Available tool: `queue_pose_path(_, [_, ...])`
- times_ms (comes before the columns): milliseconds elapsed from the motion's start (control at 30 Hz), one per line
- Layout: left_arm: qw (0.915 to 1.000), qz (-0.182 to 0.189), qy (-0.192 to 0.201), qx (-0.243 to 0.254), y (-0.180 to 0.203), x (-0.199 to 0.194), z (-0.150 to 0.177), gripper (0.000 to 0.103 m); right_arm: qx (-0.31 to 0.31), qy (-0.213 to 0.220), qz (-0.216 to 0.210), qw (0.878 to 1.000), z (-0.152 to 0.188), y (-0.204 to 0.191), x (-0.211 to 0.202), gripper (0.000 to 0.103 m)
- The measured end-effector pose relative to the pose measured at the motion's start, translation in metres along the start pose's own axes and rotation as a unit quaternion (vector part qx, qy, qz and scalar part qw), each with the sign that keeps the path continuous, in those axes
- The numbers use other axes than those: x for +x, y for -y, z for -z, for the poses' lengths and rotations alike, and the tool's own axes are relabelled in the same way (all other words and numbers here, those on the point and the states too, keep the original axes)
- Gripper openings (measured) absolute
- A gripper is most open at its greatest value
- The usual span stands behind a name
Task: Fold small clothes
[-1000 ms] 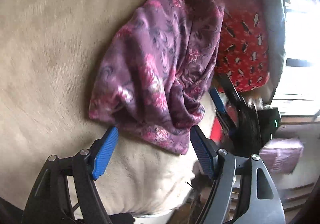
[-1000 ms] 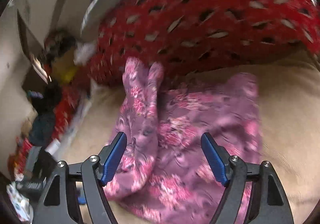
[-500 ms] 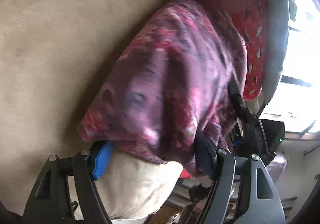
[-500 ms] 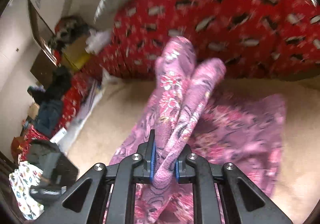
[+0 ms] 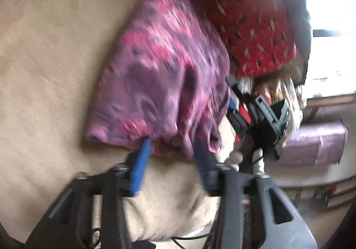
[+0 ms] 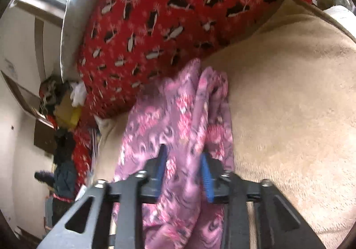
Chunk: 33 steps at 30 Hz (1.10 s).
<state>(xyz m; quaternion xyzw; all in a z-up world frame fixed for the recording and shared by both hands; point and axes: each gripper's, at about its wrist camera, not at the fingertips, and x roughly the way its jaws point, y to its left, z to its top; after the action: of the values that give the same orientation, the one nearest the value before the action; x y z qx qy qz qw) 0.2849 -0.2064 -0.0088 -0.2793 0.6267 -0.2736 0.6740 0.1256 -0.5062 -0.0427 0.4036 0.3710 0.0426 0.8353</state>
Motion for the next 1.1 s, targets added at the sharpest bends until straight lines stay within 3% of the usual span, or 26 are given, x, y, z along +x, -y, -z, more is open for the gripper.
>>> queue_pose_path(67, [0.9998,-0.007,0.003,-0.016,-0.011,-0.002,-0.006,0.053,-0.01,-0.004,0.016,1.0,-0.004,-0.006,0.006,0.026])
queue_pose_path(100, [0.9997,-0.012,0.002,-0.023,-0.014,0.001,-0.009,0.053,-0.03,0.002,0.015,0.999,-0.006,-0.014,0.005,0.009])
queue_pose_path(200, [0.9983,-0.033,-0.016,-0.046,-0.028,0.02,-0.012,0.04,-0.048,0.044,0.011,0.998,-0.012,-0.022,-0.009,0.008])
queue_pose_path(233, [0.9974,-0.04,-0.025,-0.054,-0.034,0.022,-0.013,0.028,-0.038,0.034,0.033,0.998,-0.012,-0.013,-0.002,0.009])
queue_pose_path(300, [0.9976,-0.032,-0.03,-0.054,-0.038,0.02,-0.013,0.027,-0.02,-0.011,0.078,0.997,-0.005,0.006,0.011,0.009])
queue_pose_path(367, [0.998,-0.026,-0.028,-0.05,-0.04,0.013,-0.012,0.027,-0.006,-0.01,0.074,0.997,0.003,0.012,-0.001,0.016])
queue_pose_path(400, [0.9981,-0.023,-0.026,-0.051,-0.041,0.012,-0.012,0.027,0.0,0.005,0.062,0.998,0.008,0.01,-0.014,0.017])
queue_pose_path(467, [0.9983,-0.023,-0.026,-0.046,-0.04,0.01,-0.009,0.029,0.003,0.005,0.021,1.0,0.021,0.003,-0.034,0.029])
queue_pose_path(533, [0.9984,-0.027,-0.023,-0.044,-0.038,0.013,-0.005,0.033,0.001,-0.001,0.003,1.0,0.04,-0.004,-0.048,0.054])
queue_pose_path(600, [0.9982,-0.031,-0.021,-0.046,-0.03,0.017,-0.004,0.036,-0.006,-0.027,0.012,1.0,0.06,-0.009,-0.051,0.06])
queue_pose_path(667, [0.998,-0.043,-0.024,-0.04,-0.023,0.019,-0.002,0.036,-0.011,-0.09,0.018,0.996,0.078,-0.013,-0.036,0.059])
queue_pose_path(700, [0.998,-0.045,-0.025,-0.036,-0.015,0.022,-0.001,0.036,-0.021,-0.112,0.03,0.993,0.085,-0.017,-0.031,0.042])
queue_pose_path(733, [0.9981,-0.048,-0.025,-0.031,-0.013,0.021,0.0,0.037,-0.042,-0.114,0.03,0.992,0.089,-0.025,-0.031,0.004])
queue_pose_path(767, [0.9978,-0.056,-0.023,-0.027,-0.012,0.019,0.001,0.04,-0.06,-0.109,0.017,0.992,0.09,-0.031,-0.035,0.005])
queue_pose_path(833, [0.9973,-0.062,-0.025,-0.029,-0.016,0.019,0.002,0.041,-0.083,-0.058,-0.001,0.995,0.086,-0.041,-0.057,0.005])
queue_pose_path(900, [0.9966,-0.064,-0.032,-0.041,-0.025,0.021,0.002,0.041,-0.062,-0.017,-0.013,0.998,0.085,-0.028,-0.077,0.004])
queue_pose_path(933, [0.9957,-0.072,-0.037,-0.047,-0.028,0.023,0.002,0.041,-0.033,-0.015,-0.013,0.999,0.086,-0.011,-0.079,0.004])
queue_pose_path(1000, [0.9942,-0.087,-0.044,-0.045,-0.028,0.027,0.004,0.041,0.022,-0.059,0.024,0.998,0.099,0.024,-0.064,0.004])
queue_pose_path(1033, [0.9956,-0.077,-0.047,-0.028,-0.026,0.023,0.008,0.041,0.036,-0.082,0.026,0.996,0.106,0.035,-0.058,0.005])
queue_pose_path(1100, [0.998,-0.051,-0.038,0.001,-0.018,0.011,0.012,0.041,0.033,-0.05,0.025,0.998,0.103,0.027,-0.073,0.011])
